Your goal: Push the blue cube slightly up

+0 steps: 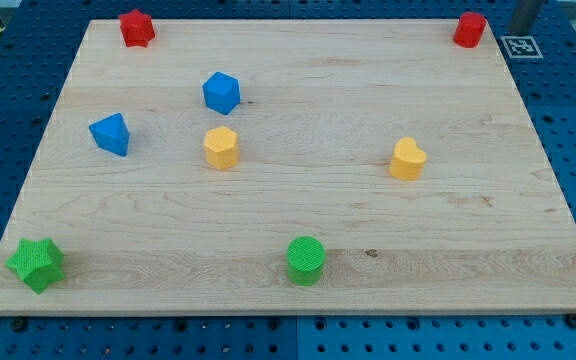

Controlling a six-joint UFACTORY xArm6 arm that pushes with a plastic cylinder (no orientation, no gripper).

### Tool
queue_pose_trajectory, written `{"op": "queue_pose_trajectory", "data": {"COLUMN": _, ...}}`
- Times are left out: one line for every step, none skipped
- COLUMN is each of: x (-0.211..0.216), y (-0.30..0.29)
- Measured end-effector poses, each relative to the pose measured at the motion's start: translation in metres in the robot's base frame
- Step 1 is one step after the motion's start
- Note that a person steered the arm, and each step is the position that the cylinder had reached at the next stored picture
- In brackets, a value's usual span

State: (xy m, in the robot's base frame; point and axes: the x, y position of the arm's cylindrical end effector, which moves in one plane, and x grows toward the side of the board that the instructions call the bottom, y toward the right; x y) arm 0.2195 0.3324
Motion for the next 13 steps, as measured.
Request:
{"op": "queue_pose_trajectory", "data": {"x": 0.031, "y": -0.001}}
{"op": "queue_pose_trajectory", "data": {"x": 0.057, "y": -0.019}}
{"op": "queue_pose_trajectory", "data": {"x": 0.067, "y": -0.072}}
{"op": "queue_pose_trajectory", "data": {"x": 0.067, "y": -0.075}}
{"op": "queue_pose_trajectory", "data": {"x": 0.067, "y": -0.075}}
{"op": "queue_pose_trajectory", "data": {"x": 0.067, "y": -0.075}}
{"op": "queue_pose_trajectory", "data": {"x": 0.067, "y": -0.076}}
{"op": "queue_pose_trajectory", "data": {"x": 0.067, "y": -0.094}}
{"op": "queue_pose_trajectory", "data": {"x": 0.077, "y": -0.108}}
{"op": "queue_pose_trajectory", "data": {"x": 0.077, "y": -0.139}}
{"op": "queue_pose_trajectory", "data": {"x": 0.077, "y": -0.161}}
{"op": "queue_pose_trajectory", "data": {"x": 0.084, "y": -0.181}}
{"op": "queue_pose_trajectory", "data": {"x": 0.093, "y": -0.220}}
